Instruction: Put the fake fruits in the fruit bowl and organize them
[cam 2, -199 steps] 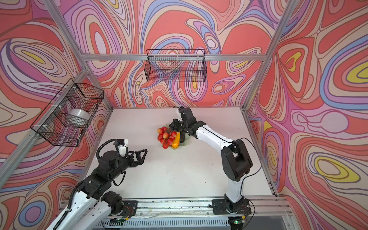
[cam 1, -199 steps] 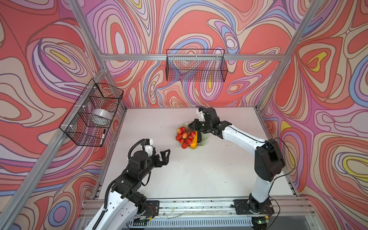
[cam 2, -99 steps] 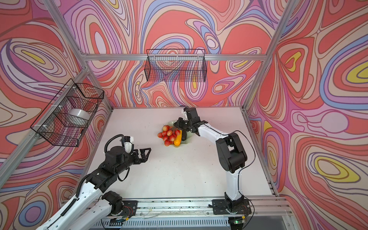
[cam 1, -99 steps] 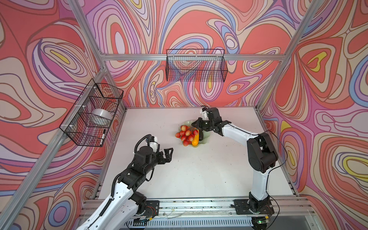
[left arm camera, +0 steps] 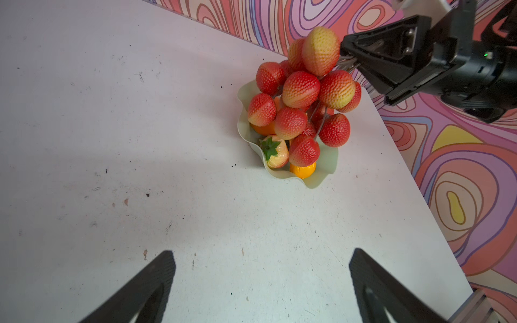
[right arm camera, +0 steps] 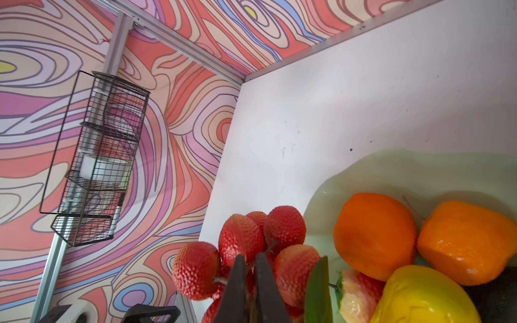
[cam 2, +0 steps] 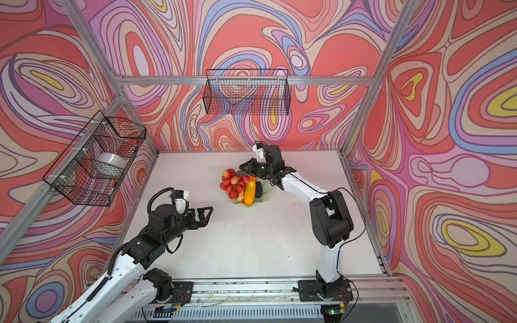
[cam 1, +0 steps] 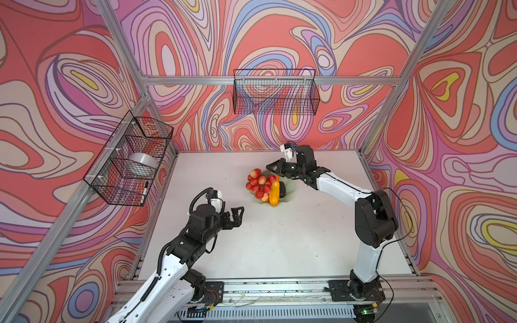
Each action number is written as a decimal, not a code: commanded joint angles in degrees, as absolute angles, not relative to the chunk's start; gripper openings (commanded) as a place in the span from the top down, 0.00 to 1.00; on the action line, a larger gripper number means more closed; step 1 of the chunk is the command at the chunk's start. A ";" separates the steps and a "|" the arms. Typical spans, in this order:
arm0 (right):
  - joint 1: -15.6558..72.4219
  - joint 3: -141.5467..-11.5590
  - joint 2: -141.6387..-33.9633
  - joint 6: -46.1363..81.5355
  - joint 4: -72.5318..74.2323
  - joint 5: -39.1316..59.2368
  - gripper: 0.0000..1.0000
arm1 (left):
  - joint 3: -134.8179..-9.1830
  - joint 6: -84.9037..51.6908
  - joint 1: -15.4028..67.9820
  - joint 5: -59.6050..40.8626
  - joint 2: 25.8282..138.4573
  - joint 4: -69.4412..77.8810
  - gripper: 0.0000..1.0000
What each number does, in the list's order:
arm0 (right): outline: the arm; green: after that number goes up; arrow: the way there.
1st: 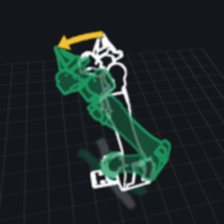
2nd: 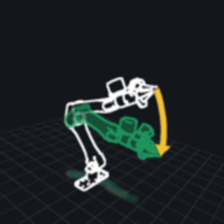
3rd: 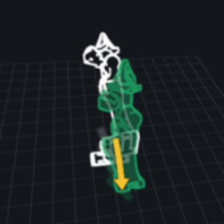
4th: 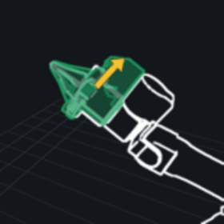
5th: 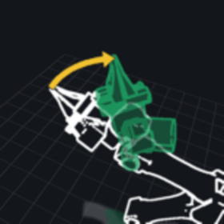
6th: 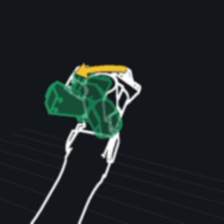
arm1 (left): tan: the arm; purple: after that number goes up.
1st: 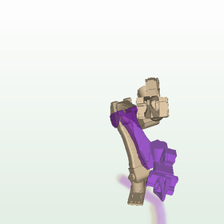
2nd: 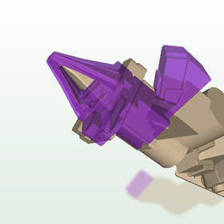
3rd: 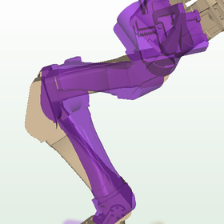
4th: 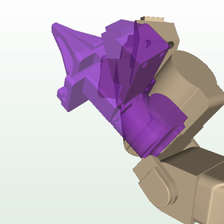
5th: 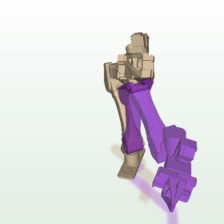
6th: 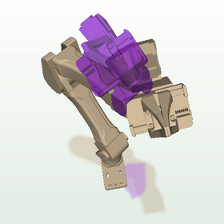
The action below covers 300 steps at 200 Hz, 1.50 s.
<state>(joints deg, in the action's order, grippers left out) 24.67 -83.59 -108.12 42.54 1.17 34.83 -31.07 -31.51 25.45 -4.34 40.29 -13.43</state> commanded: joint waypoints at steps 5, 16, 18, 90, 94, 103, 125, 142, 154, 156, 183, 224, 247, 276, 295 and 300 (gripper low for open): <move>23.42 -82.95 -106.04 43.15 3.60 35.30 1.00 | -32.71 -31.16 25.14 -4.61 39.07 -12.36 0.02; 22.97 -82.32 -106.44 43.35 3.72 35.30 1.00 | -32.59 -31.16 25.14 -4.53 38.88 -12.39 0.02; 22.90 -82.10 -106.48 43.44 3.92 35.32 1.00 | -32.56 -31.15 25.14 -4.49 38.81 -12.39 0.02; 20.67 -79.77 -112.34 41.26 2.74 31.94 1.00 | -33.63 -28.79 25.14 -3.00 37.95 -12.30 0.02; 20.44 -79.93 -112.45 41.00 2.19 31.60 1.00 | -33.76 -28.51 25.14 -2.76 38.06 -12.30 0.02; 19.91 -80.22 -112.90 40.81 1.34 30.95 0.93 | -34.10 -28.06 25.14 -2.20 38.22 -12.31 0.01; 18.98 -80.65 -113.33 39.86 -0.37 29.66 0.71 | -34.67 -26.92 25.18 -1.17 38.65 -11.87 0.01; 18.81 -81.34 -112.63 38.09 -2.17 27.84 0.49 | -35.01 -26.23 25.14 -0.69 38.87 -11.52 0.02; 18.79 -81.04 -111.42 37.20 -2.24 26.10 0.13 | -35.24 -25.68 25.19 -0.23 39.03 -11.30 0.01; 18.80 -81.04 -111.13 37.01 -2.41 25.62 0.05 | -35.24 -25.54 25.15 -0.21 39.14 -11.26 0.01; 18.69 -81.98 -107.77 33.27 -6.54 17.59 0.02 | -35.93 -22.92 25.14 1.63 40.04 -10.50 0.01; 18.19 -69.00 -92.58 25.86 -1.28 1.73 0.02 | -34.72 -16.51 25.14 14.66 47.13 -1.63 0.00; 17.46 -57.71 -81.74 21.30 2.61 -6.74 0.02 | -30.88 -8.70 25.06 20.31 57.27 13.18 0.00; 15.96 -42.86 -73.70 13.82 10.54 -19.91 0.02 | -30.79 -6.67 17.17 17.20 68.91 19.03 0.00; 12.70 -34.45 -74.35 10.67 18.64 -23.78 0.01 | -26.77 -4.66 13.26 14.27 69.76 29.22 0.00; 11.79 -32.54 -74.79 10.26 21.35 -24.10 0.02 | -25.40 -3.26 12.95 14.01 69.69 32.09 0.00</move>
